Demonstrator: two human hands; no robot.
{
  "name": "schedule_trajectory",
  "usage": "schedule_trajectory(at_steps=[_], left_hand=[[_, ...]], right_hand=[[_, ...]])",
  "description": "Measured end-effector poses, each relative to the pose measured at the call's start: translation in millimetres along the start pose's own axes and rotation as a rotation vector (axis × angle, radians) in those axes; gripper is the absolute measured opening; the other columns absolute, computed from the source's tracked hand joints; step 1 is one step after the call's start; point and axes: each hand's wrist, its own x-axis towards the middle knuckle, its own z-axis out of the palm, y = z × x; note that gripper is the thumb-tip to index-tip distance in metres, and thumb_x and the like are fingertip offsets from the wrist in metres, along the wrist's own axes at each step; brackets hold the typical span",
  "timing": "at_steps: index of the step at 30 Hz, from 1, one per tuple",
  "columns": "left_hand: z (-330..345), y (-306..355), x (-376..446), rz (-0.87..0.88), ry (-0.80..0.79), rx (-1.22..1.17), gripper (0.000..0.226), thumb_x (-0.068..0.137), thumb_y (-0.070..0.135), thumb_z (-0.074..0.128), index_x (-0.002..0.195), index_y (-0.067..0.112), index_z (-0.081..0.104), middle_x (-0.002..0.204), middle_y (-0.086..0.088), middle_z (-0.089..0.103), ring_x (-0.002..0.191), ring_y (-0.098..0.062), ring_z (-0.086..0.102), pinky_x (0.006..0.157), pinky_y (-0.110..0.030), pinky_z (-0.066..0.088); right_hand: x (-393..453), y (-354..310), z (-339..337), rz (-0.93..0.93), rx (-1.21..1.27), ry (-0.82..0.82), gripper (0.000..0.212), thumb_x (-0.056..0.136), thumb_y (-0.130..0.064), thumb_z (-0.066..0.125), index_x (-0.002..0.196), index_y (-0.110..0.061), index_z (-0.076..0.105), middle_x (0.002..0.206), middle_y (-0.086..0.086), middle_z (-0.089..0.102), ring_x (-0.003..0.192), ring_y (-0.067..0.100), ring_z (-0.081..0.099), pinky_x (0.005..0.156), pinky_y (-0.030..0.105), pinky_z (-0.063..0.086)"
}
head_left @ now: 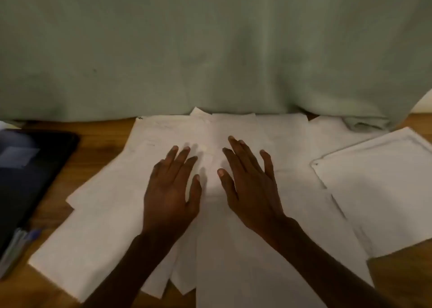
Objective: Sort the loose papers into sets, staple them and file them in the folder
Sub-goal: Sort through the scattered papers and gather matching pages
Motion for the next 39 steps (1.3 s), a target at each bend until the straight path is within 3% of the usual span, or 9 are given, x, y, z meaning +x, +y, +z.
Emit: schedule_trajectory(at_steps=[5,8,9,11,14,17,24,34,39], left_hand=[[29,-10,-21,0.040,-0.007,0.010,0.049,0.102,0.044,0.048,0.137,0.014,0.065,0.142,-0.005,0.063,0.137,-0.022,0.054,0.112,-0.033,0.036],[32,-12,-21,0.034,0.035,0.005,0.043,0.103,0.046,0.047,0.130,0.022,0.071,0.117,0.002,0.076,0.093,-0.018,0.073,0.090,-0.028,0.048],[29,-12,-18,0.019,0.047,-0.004,0.040,0.102,0.047,0.048,0.128,0.026,0.071,0.110,0.006,0.078,0.077,-0.014,0.070,0.083,-0.028,0.049],[19,-7,-13,0.035,0.112,-0.007,0.038,0.099,0.049,0.050,0.124,0.031,0.073,0.107,0.010,0.078,0.066,-0.009,0.061,0.078,-0.030,0.051],[6,4,-16,0.052,0.168,-0.010,0.033,0.100,0.046,0.052,0.118,0.031,0.074,0.108,0.011,0.078,0.085,-0.017,0.071,0.079,-0.035,0.055],[3,7,-30,0.008,0.132,0.006,0.027,0.101,0.042,0.055,0.117,0.032,0.074,0.109,0.012,0.076,0.097,-0.017,0.069,0.075,-0.029,0.047],[-9,29,-62,0.040,0.037,-0.099,0.030,0.101,0.044,0.057,0.120,0.028,0.073,0.119,0.011,0.074,0.108,-0.012,0.065,0.087,-0.027,0.046],[13,98,-43,0.092,-0.084,-0.169,0.028,0.101,0.043,0.054,0.111,0.025,0.073,0.113,0.009,0.073,0.109,-0.018,0.065,0.092,-0.039,0.054],[45,139,-13,0.183,-0.177,-0.140,0.039,0.101,0.054,0.053,0.126,0.027,0.066,0.129,0.007,0.066,0.120,-0.017,0.059,0.098,-0.036,0.048]], right_hand=[[-16,8,33,-0.067,-0.049,-0.017,0.057,0.108,-0.052,0.022,0.151,-0.021,0.044,0.167,-0.001,0.028,0.155,0.014,0.024,0.128,0.046,0.009],[-18,11,37,-0.115,-0.085,0.014,0.067,0.103,-0.056,0.012,0.148,-0.021,0.048,0.164,0.001,0.035,0.153,0.016,0.029,0.126,0.050,0.013],[-16,10,37,-0.142,-0.116,0.029,0.069,0.102,-0.056,0.011,0.146,-0.020,0.050,0.162,0.002,0.038,0.152,0.017,0.032,0.125,0.052,0.015],[-13,7,32,-0.180,-0.157,0.081,0.060,0.105,-0.052,0.019,0.140,-0.019,0.056,0.158,0.003,0.045,0.149,0.017,0.036,0.124,0.051,0.016],[-14,0,23,-0.177,-0.152,0.096,0.047,0.109,-0.046,0.029,0.136,-0.021,0.058,0.151,-0.002,0.052,0.144,0.012,0.041,0.124,0.044,0.012],[-23,-3,15,-0.170,-0.157,0.043,0.041,0.110,-0.044,0.031,0.130,-0.023,0.060,0.138,-0.010,0.060,0.132,0.010,0.050,0.121,0.039,0.016],[-80,-1,-25,-0.119,-0.103,0.101,0.034,0.107,-0.041,0.044,0.117,-0.020,0.069,0.123,-0.001,0.070,0.109,0.023,0.064,0.100,0.043,0.043],[-105,45,-65,0.078,-0.097,0.266,0.024,0.102,-0.031,0.049,0.102,-0.021,0.071,0.105,-0.002,0.071,0.098,0.023,0.063,0.082,0.037,0.050],[-106,81,-64,0.155,-0.171,0.276,0.025,0.103,-0.028,0.044,0.104,-0.019,0.067,0.102,-0.001,0.068,0.095,0.024,0.062,0.082,0.040,0.051]])
